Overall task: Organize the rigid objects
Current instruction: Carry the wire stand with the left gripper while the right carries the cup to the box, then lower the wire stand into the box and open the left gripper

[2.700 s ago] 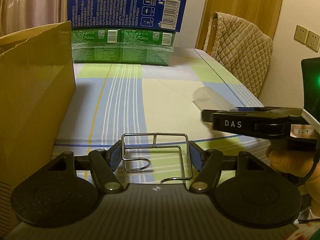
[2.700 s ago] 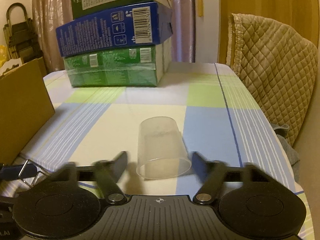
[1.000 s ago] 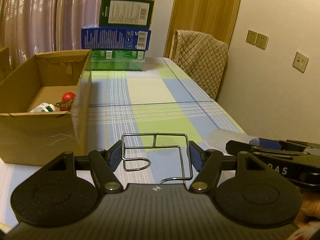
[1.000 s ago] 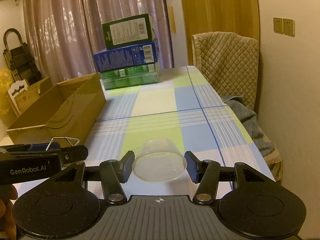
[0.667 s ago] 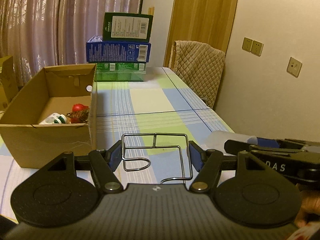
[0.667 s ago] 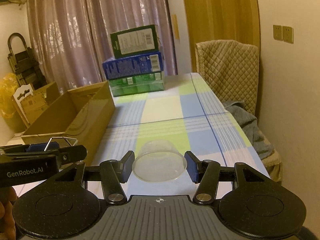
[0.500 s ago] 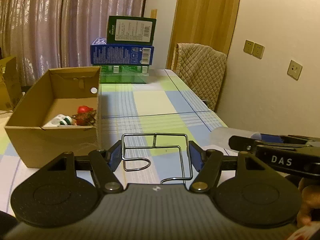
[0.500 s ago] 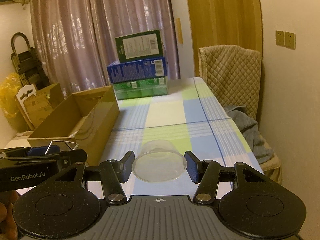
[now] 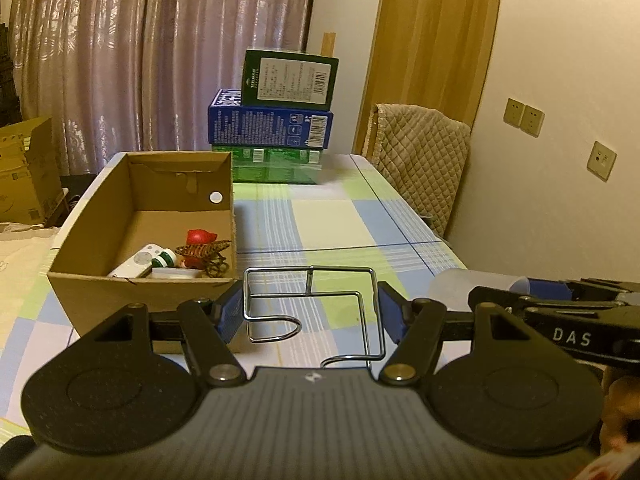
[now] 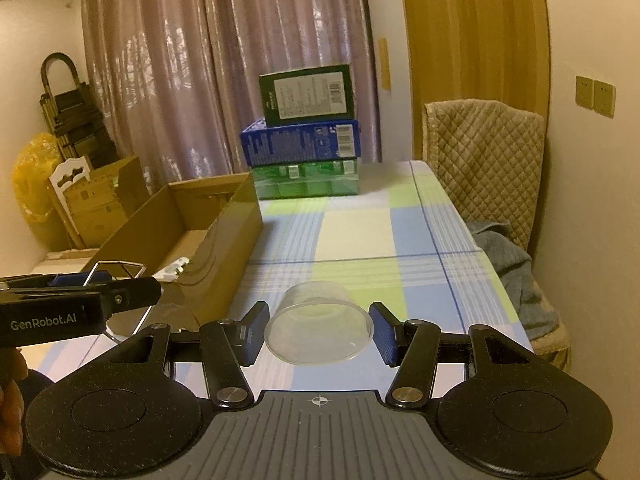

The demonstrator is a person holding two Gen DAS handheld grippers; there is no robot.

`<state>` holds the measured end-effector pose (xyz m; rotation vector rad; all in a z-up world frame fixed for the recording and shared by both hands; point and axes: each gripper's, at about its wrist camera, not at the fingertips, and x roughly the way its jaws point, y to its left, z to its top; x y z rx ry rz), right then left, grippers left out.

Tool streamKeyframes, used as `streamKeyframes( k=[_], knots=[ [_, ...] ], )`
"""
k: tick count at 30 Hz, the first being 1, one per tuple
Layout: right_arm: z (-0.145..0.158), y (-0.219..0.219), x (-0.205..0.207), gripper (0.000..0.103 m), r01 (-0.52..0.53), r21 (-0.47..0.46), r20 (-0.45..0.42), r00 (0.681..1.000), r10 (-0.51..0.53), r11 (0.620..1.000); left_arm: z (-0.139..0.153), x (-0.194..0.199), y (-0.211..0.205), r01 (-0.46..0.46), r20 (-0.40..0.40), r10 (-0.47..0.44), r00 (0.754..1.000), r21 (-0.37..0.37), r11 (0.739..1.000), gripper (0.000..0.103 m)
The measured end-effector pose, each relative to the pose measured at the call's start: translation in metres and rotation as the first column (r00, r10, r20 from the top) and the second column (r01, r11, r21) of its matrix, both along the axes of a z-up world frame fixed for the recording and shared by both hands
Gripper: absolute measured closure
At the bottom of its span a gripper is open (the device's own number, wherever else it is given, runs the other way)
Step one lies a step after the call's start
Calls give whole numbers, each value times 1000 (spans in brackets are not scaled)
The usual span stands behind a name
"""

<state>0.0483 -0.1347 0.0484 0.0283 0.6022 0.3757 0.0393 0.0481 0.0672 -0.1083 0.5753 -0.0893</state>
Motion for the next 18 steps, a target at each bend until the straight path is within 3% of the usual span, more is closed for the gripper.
streamKeyframes(
  k=[10, 18],
  knots=[
    [12, 15, 8, 51, -21, -4, 16, 1000, 21, 1000, 6, 6, 14, -10, 5, 10, 1000, -5, 1000, 39],
    [17, 46, 23, 51, -90, 15, 24, 996, 89, 996, 10, 16, 52, -55, -9, 55, 998, -9, 998, 39]
  ],
)
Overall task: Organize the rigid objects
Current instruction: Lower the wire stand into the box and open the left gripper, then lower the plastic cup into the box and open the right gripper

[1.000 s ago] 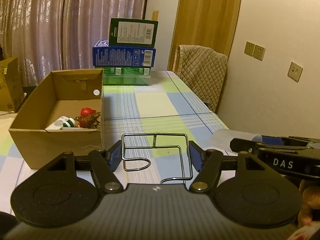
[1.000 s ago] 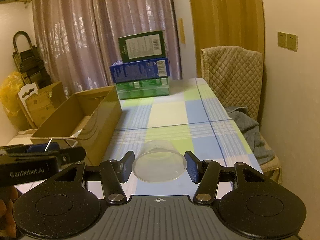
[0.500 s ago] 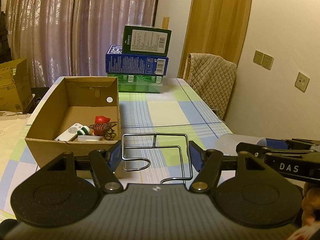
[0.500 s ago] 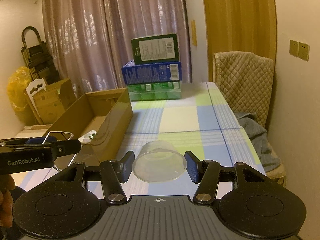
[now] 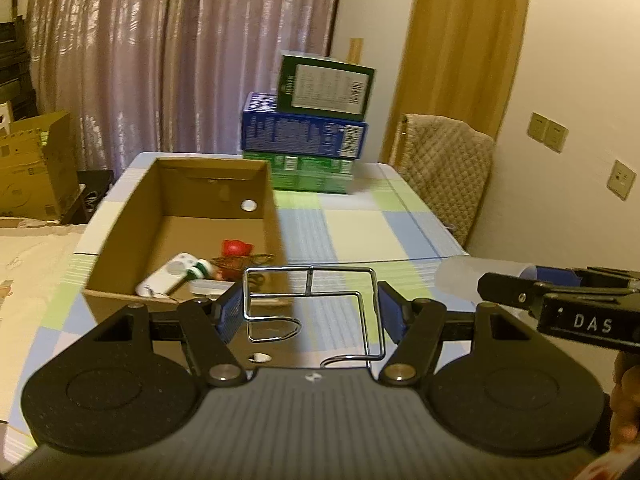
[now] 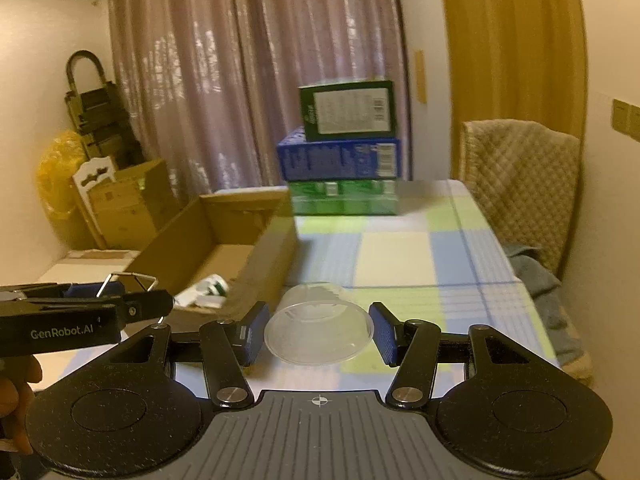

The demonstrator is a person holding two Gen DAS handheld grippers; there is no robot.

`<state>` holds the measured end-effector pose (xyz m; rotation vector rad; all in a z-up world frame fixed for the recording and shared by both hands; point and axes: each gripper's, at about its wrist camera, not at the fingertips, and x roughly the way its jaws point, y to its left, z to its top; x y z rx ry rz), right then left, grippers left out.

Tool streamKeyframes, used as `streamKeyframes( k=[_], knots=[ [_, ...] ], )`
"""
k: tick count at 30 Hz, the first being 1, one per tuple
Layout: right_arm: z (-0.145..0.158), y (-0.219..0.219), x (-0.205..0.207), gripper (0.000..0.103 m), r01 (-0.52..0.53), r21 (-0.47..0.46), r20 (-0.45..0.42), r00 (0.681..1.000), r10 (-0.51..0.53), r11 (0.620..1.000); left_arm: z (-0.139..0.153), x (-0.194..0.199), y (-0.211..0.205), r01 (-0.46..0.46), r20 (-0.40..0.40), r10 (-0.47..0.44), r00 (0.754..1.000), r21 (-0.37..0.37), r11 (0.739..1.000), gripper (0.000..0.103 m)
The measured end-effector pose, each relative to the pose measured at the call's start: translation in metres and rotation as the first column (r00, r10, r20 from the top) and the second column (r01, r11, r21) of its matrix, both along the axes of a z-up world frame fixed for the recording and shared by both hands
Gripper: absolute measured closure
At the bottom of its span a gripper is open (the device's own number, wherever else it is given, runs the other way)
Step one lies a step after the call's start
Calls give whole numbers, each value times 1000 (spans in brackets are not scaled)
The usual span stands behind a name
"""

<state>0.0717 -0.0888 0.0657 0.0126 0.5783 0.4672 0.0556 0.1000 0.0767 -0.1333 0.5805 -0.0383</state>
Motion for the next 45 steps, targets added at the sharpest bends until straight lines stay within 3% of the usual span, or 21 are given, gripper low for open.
streamKeyframes(
  k=[7, 20, 27, 45],
  knots=[
    [0, 49, 37, 51, -96, 9, -7, 995, 96, 995, 6, 28, 51, -58, -17, 59, 998, 44, 997, 39],
    [-14, 124, 101, 51, -195, 8, -53, 979, 195, 981, 0, 99, 114, -60, -46, 65, 997, 111, 992, 39],
    [-24, 145, 118, 51, -217, 4, -77, 973, 216, 976, -18, 122, 134, -45, -88, 52, 995, 73, 996, 39],
    [-51, 155, 147, 51, -202, -3, -134, 971, 200, 979, -45, 156, 141, -13, -140, 24, 990, 77, 997, 39]
  ],
)
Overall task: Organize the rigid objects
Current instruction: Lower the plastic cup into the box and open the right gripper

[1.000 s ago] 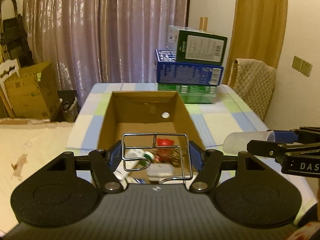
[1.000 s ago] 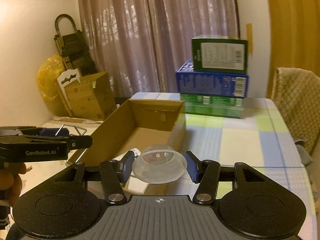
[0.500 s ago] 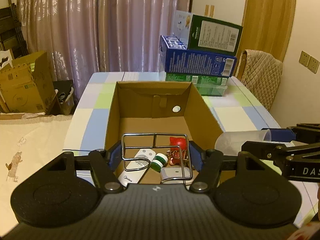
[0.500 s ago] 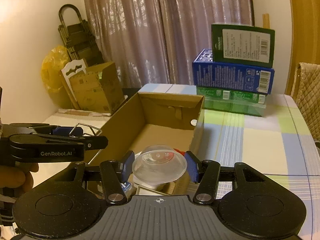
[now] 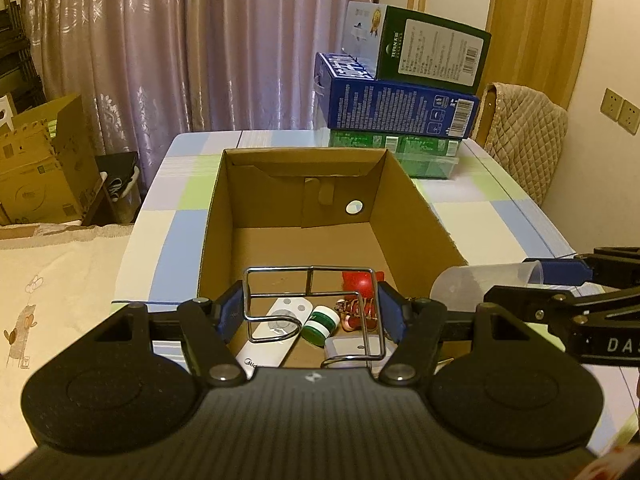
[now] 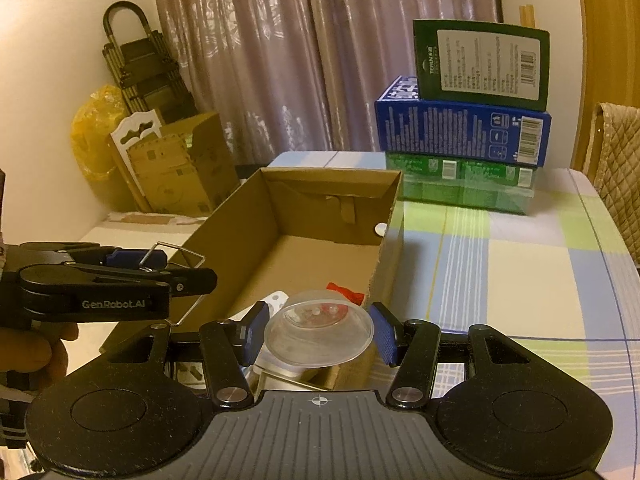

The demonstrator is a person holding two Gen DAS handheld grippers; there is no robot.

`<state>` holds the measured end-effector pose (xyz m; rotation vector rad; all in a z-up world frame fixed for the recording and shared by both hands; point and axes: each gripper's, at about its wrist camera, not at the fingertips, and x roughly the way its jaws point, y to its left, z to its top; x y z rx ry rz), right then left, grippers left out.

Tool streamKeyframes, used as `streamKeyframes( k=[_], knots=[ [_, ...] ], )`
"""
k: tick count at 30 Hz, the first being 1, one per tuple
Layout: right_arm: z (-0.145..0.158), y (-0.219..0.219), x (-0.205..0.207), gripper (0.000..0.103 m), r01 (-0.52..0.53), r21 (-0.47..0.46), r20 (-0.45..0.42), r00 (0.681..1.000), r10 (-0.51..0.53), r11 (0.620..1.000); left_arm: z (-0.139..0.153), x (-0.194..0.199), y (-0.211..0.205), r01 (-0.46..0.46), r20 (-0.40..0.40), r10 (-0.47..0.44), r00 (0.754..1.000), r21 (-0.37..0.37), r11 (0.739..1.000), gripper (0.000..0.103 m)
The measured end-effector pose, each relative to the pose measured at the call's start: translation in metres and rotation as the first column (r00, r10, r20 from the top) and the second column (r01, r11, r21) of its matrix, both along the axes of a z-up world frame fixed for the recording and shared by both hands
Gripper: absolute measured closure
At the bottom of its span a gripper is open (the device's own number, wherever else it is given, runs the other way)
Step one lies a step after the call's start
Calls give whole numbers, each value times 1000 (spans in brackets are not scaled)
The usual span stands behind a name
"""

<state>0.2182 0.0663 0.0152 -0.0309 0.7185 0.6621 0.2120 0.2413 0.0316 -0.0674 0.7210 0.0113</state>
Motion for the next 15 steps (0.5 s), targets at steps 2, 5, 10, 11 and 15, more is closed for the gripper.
streamKeyframes(
  k=[2, 5, 10, 11, 15],
  knots=[
    [-1, 1, 0, 51, -3, 0, -1, 1000, 3, 1000, -2, 1, 0, 0, -6, 0, 1000, 2, 1000, 39],
    [-2, 2, -1, 51, -6, 1, -5, 1000, 6, 1000, -3, 5, 0, 1, -13, -1, 1000, 7, 1000, 39],
    [-3, 5, -1, 51, -9, 1, -7, 1000, 9, 1000, -5, 8, 0, 3, -23, -3, 1000, 13, 1000, 39],
    [-3, 6, -1, 51, -10, 0, -7, 1000, 10, 1000, -6, 8, 1, 3, -25, -2, 1000, 12, 1000, 39],
    [-3, 7, -2, 51, -11, -1, -6, 1000, 11, 1000, -7, 9, 2, -9, -35, 9, 999, 2, 1000, 39]
  ],
)
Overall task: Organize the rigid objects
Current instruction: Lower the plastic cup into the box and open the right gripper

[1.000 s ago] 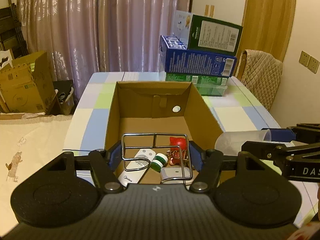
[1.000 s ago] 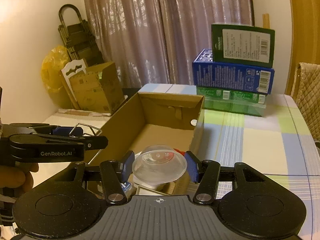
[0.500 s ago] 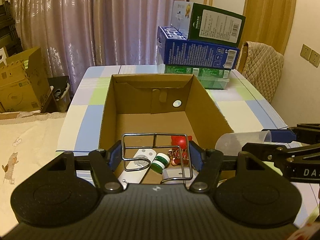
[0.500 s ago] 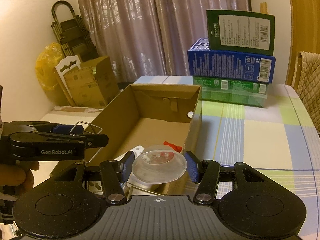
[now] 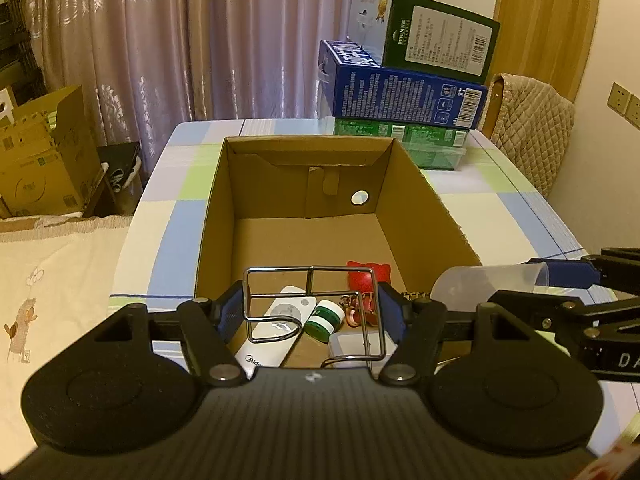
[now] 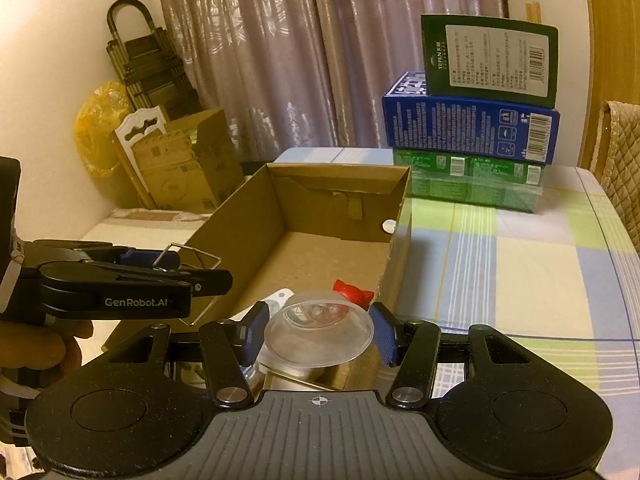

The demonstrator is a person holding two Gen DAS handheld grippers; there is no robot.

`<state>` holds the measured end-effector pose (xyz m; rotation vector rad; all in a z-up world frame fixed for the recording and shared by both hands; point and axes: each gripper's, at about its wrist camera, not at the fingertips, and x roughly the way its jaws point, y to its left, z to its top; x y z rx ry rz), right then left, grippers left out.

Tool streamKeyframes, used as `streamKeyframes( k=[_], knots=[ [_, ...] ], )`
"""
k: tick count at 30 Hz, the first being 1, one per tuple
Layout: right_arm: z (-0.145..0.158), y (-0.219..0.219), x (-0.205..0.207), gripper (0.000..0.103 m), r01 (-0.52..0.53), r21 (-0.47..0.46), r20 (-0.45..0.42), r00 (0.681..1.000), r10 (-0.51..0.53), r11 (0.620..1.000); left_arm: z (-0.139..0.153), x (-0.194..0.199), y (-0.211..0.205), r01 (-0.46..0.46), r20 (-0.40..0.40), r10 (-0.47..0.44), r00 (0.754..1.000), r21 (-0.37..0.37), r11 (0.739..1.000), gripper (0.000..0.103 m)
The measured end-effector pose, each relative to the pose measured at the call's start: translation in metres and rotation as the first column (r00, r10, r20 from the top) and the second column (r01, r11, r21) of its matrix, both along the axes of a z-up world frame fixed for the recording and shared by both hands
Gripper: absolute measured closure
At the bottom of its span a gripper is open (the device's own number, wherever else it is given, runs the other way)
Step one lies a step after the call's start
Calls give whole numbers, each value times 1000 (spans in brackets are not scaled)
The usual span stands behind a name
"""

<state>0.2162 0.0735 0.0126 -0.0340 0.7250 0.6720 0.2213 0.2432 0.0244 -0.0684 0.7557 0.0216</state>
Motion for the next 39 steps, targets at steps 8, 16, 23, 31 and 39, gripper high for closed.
streamKeyframes(
  k=[8, 16, 23, 31, 39],
  knots=[
    [1, 4, 1, 51, -6, -4, 1, 1000, 6, 1000, 6, -5, 10, -32, 15, 32, 999, -13, 999, 31],
    [-1, 12, 3, 51, -16, -12, -3, 1000, 16, 1000, 17, -25, 20, -55, 39, 57, 998, -35, 998, 31],
    [-5, 21, 0, 49, -62, -3, -20, 998, 61, 998, 20, -39, 21, -55, 39, 57, 998, -35, 998, 27],
    [-3, 3, -25, 35, -16, -24, -19, 1000, 16, 1000, 25, -62, 16, -83, 37, 84, 996, -33, 996, 14],
    [10, -24, -63, 25, 64, -61, -24, 998, -66, 996, 38, -97, 1, -81, 29, 82, 996, -41, 996, 7]
  ],
)
